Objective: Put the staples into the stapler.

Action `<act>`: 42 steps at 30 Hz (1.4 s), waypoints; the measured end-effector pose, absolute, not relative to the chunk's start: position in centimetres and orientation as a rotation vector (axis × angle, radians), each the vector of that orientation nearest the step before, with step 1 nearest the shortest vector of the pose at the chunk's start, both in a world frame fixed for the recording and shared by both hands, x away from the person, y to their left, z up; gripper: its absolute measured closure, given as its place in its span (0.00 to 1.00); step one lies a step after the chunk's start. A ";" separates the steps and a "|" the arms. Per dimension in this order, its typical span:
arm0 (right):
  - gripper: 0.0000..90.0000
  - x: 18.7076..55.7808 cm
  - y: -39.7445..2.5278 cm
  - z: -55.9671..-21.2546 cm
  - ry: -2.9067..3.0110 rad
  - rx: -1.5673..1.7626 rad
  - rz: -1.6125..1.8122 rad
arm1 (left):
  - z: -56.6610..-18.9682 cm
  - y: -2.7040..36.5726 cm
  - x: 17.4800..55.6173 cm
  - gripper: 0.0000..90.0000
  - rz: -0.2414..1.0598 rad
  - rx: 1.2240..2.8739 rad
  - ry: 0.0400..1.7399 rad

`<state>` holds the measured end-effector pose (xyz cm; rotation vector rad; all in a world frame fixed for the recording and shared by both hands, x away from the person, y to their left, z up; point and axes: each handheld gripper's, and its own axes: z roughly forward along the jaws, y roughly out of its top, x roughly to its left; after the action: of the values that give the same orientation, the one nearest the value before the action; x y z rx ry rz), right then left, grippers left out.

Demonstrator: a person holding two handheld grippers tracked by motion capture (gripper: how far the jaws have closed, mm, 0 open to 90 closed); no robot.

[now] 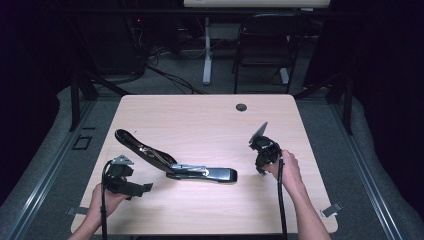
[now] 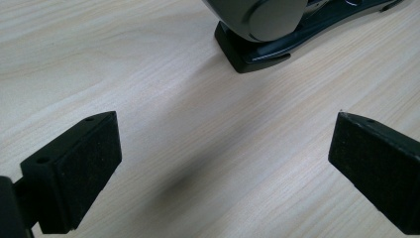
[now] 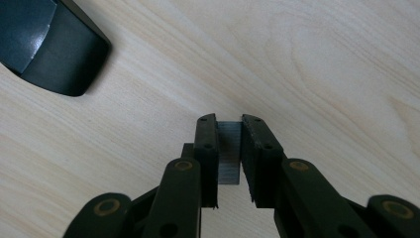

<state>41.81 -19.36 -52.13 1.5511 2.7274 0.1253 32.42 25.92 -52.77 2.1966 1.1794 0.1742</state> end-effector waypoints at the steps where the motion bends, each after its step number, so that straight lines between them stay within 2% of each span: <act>1: 0.87 41.8 -19.3 -52.0 2.733 1.542 0.116 | -52.8 25.9 32.4 0.00 0.174 2.197 1.179; 30: 0.87 41.8 -15.5 -50.6 2.886 1.270 0.200 | -52.9 26.0 32.4 0.00 0.165 2.210 1.182; 31: 0.87 42.6 -15.6 -49.7 2.976 1.126 0.032 | -52.9 26.0 32.5 0.00 0.164 2.211 1.182; 33: 0.87 42.5 -15.4 -49.8 2.960 1.140 0.071 | -52.9 26.0 32.5 0.00 0.163 2.209 1.184; 34: 0.87 41.5 -15.0 -50.9 2.850 1.310 0.315 | -52.9 26.0 32.5 0.00 0.163 2.209 1.184; 35: 0.87 41.2 -14.9 -51.3 2.807 1.352 0.396 | -52.9 26.0 32.5 0.00 0.164 2.209 1.184; 36: 0.87 42.0 -15.0 -50.4 2.909 1.220 0.210 | -52.9 26.0 32.5 0.00 0.164 2.209 1.184; 42: 0.87 42.0 -14.5 -50.2 2.934 1.185 0.223 | -53.0 25.9 32.4 0.00 0.160 2.203 1.191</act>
<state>41.99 -14.51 -50.19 1.1846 2.9340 0.2231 32.44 25.91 -52.99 2.2026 1.1910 0.1595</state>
